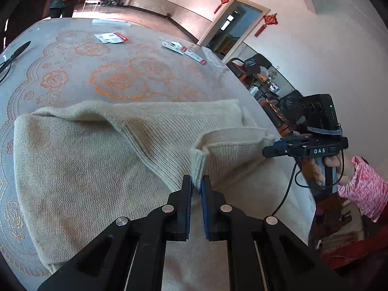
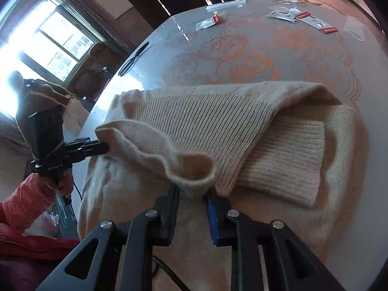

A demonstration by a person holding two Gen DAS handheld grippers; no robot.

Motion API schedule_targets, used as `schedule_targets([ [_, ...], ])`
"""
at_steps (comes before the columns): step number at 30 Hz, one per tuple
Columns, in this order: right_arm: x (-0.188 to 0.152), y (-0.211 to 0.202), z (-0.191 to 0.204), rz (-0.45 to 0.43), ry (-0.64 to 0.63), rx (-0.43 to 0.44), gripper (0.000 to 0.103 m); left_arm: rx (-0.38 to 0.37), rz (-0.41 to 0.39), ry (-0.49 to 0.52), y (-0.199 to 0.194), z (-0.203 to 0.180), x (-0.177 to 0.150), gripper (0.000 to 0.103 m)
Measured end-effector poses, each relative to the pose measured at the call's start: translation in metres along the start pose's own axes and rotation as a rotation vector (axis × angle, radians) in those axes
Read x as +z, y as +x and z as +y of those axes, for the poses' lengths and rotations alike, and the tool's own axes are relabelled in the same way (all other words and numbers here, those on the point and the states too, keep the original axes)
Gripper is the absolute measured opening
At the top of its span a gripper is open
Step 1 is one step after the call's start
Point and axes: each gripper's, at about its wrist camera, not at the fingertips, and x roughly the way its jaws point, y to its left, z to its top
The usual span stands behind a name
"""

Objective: Fold clothes

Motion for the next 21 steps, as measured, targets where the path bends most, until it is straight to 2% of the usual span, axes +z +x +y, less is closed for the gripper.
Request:
schedule_targets([
  [5, -0.036, -0.016, 0.020, 0.068, -0.101, -0.081, 0.023, 0.066, 0.077, 0.079, -0.023, 0.001, -0.027, 0.014],
  [6, -0.043, -0.020, 0.024, 0.082, -0.121, -0.098, 0.023, 0.082, 0.070, 0.085, -0.030, 0.001, -0.029, 0.014],
  [8, -0.042, -0.034, 0.030, 0.033, -0.130, -0.090, 0.023, 0.108, 0.022, 0.092, -0.041, -0.005, -0.024, 0.014],
  [10, -0.027, -0.042, 0.037, -0.025, -0.139, -0.090, 0.023, 0.136, -0.034, 0.098, -0.042, -0.015, -0.010, 0.016],
  [13, 0.007, -0.026, 0.055, -0.070, -0.206, -0.175, 0.023, 0.173, -0.090, 0.099, -0.017, -0.032, 0.020, 0.033],
  [16, 0.038, 0.005, 0.066, -0.091, -0.268, -0.258, 0.023, 0.227, -0.091, 0.110, 0.025, -0.042, 0.040, 0.034],
  [18, 0.049, 0.030, 0.071, -0.056, -0.348, -0.337, 0.023, 0.328, -0.053, 0.126, 0.052, -0.039, 0.046, 0.034],
  [20, 0.055, 0.058, 0.070, 0.004, -0.410, -0.431, 0.023, 0.462, 0.033, 0.140, 0.078, -0.023, 0.046, 0.034],
  [21, 0.056, 0.069, 0.063, 0.042, -0.411, -0.468, 0.023, 0.495, 0.056, 0.144, 0.085, -0.016, 0.046, 0.035],
])
